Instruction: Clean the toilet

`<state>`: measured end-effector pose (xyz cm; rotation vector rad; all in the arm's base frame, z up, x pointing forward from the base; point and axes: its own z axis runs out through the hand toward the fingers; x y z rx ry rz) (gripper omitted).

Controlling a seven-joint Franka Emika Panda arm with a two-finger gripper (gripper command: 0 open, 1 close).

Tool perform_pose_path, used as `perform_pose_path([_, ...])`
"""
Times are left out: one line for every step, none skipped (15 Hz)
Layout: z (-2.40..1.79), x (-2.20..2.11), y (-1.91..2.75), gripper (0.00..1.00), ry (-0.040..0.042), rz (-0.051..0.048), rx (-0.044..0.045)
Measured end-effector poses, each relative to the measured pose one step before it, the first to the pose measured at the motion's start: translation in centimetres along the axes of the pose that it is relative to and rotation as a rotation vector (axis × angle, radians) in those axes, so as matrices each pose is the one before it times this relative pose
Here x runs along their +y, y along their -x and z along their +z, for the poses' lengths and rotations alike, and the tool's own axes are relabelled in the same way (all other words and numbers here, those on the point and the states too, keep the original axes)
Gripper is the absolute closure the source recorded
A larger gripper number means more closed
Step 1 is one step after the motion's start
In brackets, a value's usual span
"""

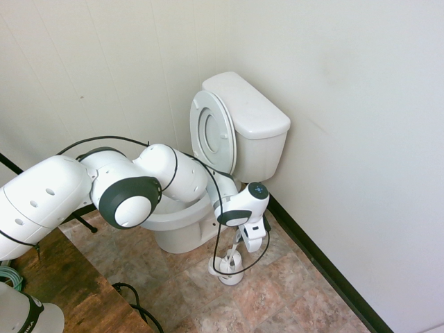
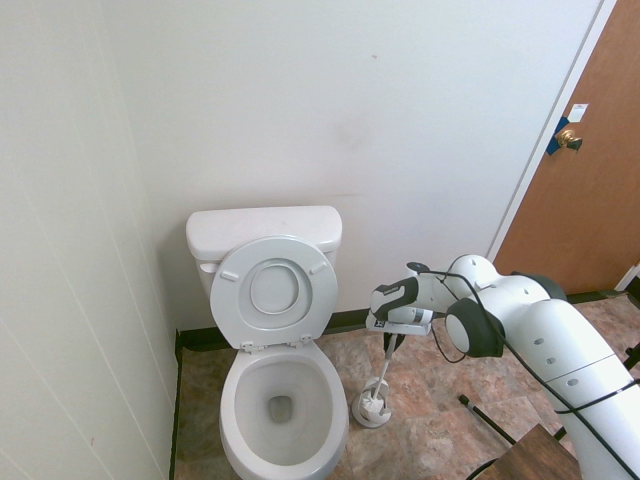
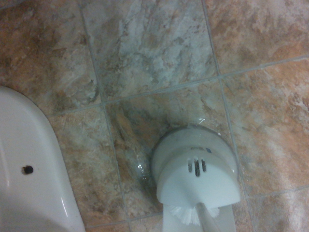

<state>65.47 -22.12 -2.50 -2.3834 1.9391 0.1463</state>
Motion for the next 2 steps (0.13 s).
perform_pose_path([-0.005, -0.478, -0.066, 1.00, 0.00911, -0.00730, -0.00537])
perform_pose_path([0.031, -0.411, -0.197, 1.00, 0.01018, -0.00570, -0.00546])
